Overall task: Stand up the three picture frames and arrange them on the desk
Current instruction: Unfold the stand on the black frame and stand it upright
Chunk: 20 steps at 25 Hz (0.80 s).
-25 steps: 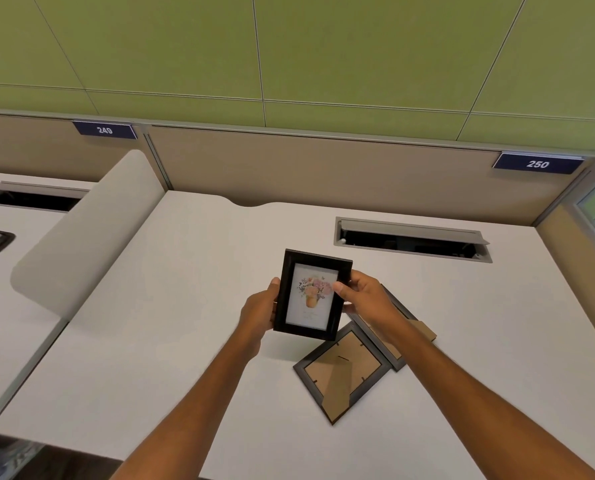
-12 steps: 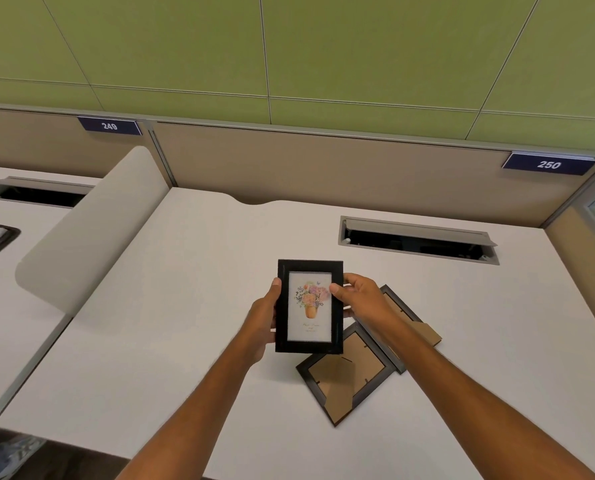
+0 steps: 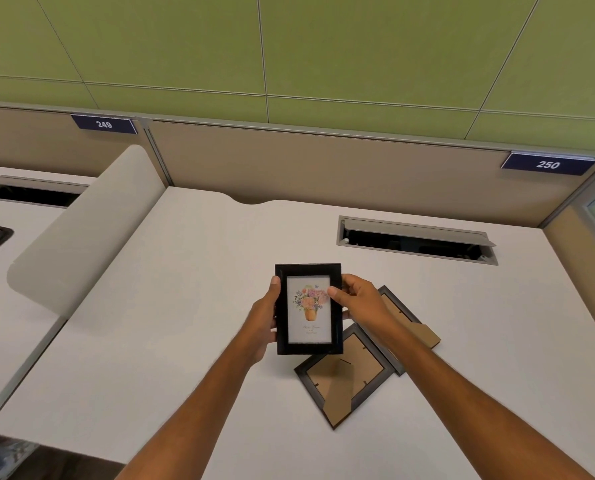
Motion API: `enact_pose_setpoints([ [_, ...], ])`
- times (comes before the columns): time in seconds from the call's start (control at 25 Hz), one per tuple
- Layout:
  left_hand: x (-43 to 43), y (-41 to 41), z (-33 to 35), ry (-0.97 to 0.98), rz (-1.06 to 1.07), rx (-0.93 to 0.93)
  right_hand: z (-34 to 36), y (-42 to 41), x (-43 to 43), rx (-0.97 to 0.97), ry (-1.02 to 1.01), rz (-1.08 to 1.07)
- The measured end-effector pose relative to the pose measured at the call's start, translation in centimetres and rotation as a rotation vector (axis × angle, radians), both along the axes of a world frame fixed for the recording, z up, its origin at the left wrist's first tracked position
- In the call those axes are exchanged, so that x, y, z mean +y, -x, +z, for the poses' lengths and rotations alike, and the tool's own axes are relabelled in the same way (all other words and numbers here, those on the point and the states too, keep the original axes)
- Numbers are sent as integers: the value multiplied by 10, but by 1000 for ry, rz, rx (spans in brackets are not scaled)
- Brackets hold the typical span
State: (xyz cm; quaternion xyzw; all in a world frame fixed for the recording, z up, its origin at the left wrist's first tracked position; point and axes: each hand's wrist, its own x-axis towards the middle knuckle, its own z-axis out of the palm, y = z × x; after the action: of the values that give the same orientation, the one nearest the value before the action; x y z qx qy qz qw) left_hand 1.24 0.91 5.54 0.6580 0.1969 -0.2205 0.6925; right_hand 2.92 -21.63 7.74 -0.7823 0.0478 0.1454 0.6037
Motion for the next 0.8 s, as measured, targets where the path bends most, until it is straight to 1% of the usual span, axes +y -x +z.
enact_pose_setpoints([
  [0.24, -5, -3, 9, 18, 17, 23, 3, 2, -4, 44, -77, 18],
  [0.36, -7, -6, 12, 46, 60, 35, 3, 3, -7, 49, -147, 19],
  [0.44, -9, -7, 13, 58, 87, 31, 3, 4, -8, 42, -155, 33],
  [0.6, -14, -12, 13, 37, 106, -45, -6, 8, -9, 38, -94, 24],
  [0.8, -22, -26, 12, -60, -36, -114, -25, 5, -13, 47, 3, -21],
])
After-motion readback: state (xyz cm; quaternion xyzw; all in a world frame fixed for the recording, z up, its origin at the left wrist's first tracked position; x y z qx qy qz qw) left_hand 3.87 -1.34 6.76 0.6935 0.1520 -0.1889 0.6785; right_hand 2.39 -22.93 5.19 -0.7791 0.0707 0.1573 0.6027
